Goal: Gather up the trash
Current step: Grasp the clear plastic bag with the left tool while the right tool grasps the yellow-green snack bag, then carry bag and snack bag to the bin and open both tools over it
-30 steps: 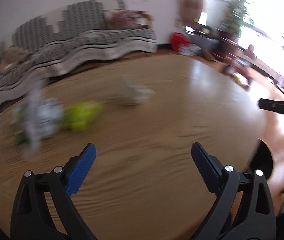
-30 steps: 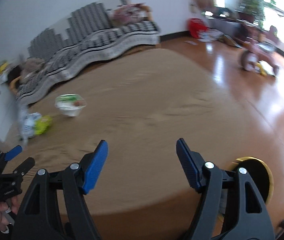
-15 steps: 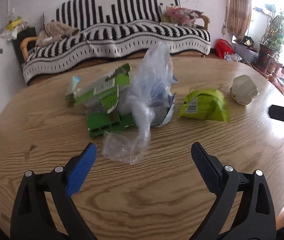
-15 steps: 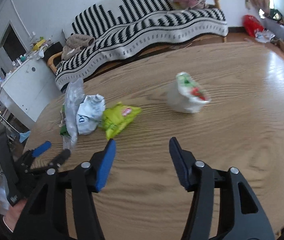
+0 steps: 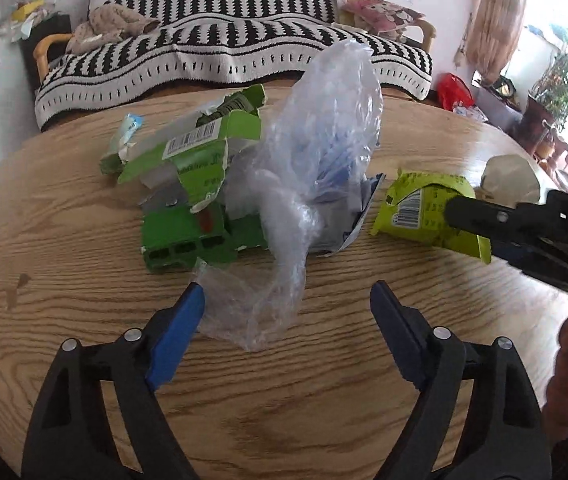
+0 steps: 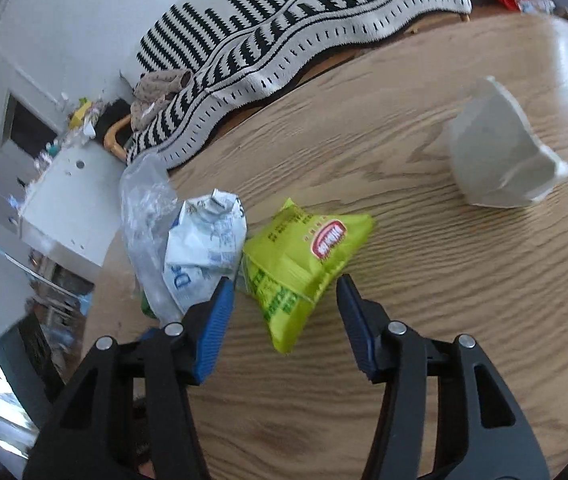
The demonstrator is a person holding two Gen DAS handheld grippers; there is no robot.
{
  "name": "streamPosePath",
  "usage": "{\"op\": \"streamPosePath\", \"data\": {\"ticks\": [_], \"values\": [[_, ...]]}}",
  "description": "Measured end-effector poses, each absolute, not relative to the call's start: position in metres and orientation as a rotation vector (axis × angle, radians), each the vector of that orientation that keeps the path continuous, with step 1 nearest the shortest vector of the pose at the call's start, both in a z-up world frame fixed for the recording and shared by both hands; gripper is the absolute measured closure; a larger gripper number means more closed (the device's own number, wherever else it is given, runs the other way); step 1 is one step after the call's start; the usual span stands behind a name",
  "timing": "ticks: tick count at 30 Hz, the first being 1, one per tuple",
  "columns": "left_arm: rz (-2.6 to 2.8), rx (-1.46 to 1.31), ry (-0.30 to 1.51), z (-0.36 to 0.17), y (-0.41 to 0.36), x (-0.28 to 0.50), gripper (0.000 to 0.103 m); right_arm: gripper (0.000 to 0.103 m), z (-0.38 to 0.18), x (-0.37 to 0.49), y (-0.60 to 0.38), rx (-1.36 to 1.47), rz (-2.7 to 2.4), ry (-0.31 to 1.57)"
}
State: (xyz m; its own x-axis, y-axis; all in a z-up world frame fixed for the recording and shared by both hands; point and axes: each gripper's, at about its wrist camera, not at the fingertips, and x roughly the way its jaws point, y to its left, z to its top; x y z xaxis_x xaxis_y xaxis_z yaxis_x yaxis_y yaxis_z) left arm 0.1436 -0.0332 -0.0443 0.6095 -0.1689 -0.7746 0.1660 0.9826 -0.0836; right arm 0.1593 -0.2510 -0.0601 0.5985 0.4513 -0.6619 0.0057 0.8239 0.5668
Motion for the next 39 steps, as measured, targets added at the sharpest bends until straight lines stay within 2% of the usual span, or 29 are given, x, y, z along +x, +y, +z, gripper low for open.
{"op": "streamPosePath", "data": {"ticks": [4,7,9,11,28,34,39], "values": [[-0.192,0.009,0.898,-0.047,-0.035,0.149,0.036,0.060,-0.068,0.173,-0.251,0.625,0.279,0.914],[-0.193,0.008,0.902,-0.047,-0.037,0.147,0.067,0.068,-0.067,0.172,-0.251,0.626,0.282,0.903],[-0.217,0.018,0.907,-0.045,-0.039,0.144,0.091,0.070,-0.062,0.167,-0.249,0.587,0.279,0.894],[-0.213,0.032,0.896,-0.041,-0.040,0.139,0.099,0.070,-0.053,0.160,-0.249,0.557,0.284,0.878],[-0.252,0.055,0.763,0.022,-0.062,0.082,0.101,0.070,0.015,0.076,-0.316,0.393,0.221,0.747],[-0.325,0.078,0.711,0.040,-0.106,0.058,0.101,0.070,0.038,0.023,-0.390,0.369,0.111,0.690],[-0.455,0.114,0.687,0.046,-0.175,0.026,0.101,0.070,0.055,-0.030,-0.474,0.377,-0.029,0.651]]}}
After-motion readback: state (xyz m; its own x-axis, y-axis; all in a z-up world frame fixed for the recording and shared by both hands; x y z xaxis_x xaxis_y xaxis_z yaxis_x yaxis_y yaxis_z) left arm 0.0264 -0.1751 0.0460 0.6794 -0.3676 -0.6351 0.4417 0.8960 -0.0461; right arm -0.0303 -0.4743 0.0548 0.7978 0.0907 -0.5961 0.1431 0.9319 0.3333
